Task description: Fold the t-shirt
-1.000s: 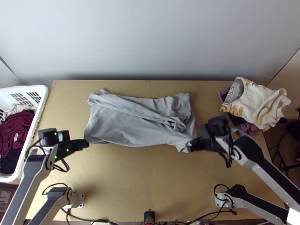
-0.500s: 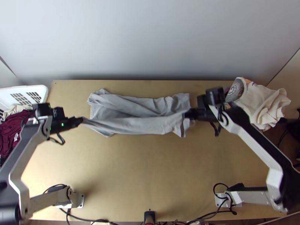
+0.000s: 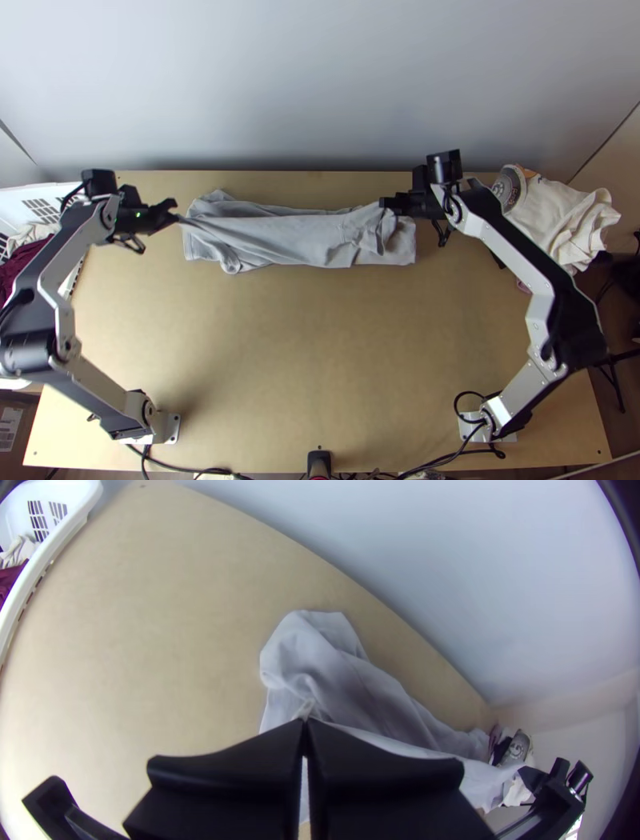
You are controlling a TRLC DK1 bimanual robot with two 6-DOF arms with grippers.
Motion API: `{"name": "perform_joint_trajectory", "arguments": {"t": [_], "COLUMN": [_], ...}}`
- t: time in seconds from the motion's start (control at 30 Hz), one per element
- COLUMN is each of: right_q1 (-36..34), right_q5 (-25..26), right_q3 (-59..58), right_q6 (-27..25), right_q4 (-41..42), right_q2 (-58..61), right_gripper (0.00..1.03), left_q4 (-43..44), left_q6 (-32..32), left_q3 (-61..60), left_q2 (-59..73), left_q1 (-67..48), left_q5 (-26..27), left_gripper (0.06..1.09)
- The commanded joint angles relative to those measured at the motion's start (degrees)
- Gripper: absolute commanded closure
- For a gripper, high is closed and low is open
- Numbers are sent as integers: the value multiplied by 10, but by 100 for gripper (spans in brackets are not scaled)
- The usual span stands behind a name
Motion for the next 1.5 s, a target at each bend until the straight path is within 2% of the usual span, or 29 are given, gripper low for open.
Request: {"name": "perform_joint_trajectory", "arguments": {"t": [0.0, 0.3, 0.33, 0.37, 0.4, 0.43, 0.47, 0.5, 0.53, 0.6, 0.7, 0.9, 1.07, 1.27, 1.47], "right_q1": [-19, -11, -10, -10, -11, -11, -11, -11, -12, -16, -18, -24, -18, 1, 31], "right_q5": [0, 1, 2, 2, 2, 2, 2, 2, 2, 2, 2, 2, 1, 1, 1], "right_q3": [59, 25, 22, 20, 17, 13, 6, -2, -8, -22, -58, -139, -197, -217, -214], "right_q6": [7, -2, -1, -1, -1, 1, 3, 4, 5, 5, 2, 4, 9, 10, 12], "right_q4": [7, 48, 55, 59, 60, 59, 59, 59, 59, 59, 61, 60, 59, 30, -7], "right_q2": [77, 132, 140, 149, 154, 161, 162, 156, 151, 129, 62, -81, -174, -216, -242], "right_gripper": [100, 100, 100, 99, 90, 71, 47, 16, 2, 3, 3, 3, 3, 3, 3], "left_q4": [0, 0, 0, 0, 0, 0, 0, 0, 0, -2, 3, -3, -4, -6, -11], "left_q6": [-47, -71, -77, -83, -91, -97, -102, -107, -111, -115, -126, -103, -27, 52, 40], "left_q3": [115, 161, 161, 161, 160, 160, 160, 160, 159, 148, 128, 68, -3, -66, -35], "left_q2": [118, 206, 209, 213, 215, 215, 215, 214, 210, 193, 157, 50, 7, 14, 75], "left_q1": [-9, -34, -37, -37, -38, -38, -37, -37, -35, -31, -23, 12, 41, 55, 50], "left_q5": [1, 8, 16, 25, 31, 31, 32, 32, 33, 47, 53, 96, 120, 165, 224], "left_gripper": [105, 105, 104, 97, 87, 74, 64, 57, 50, 32, 21, 20, 20, 20, 21]}}
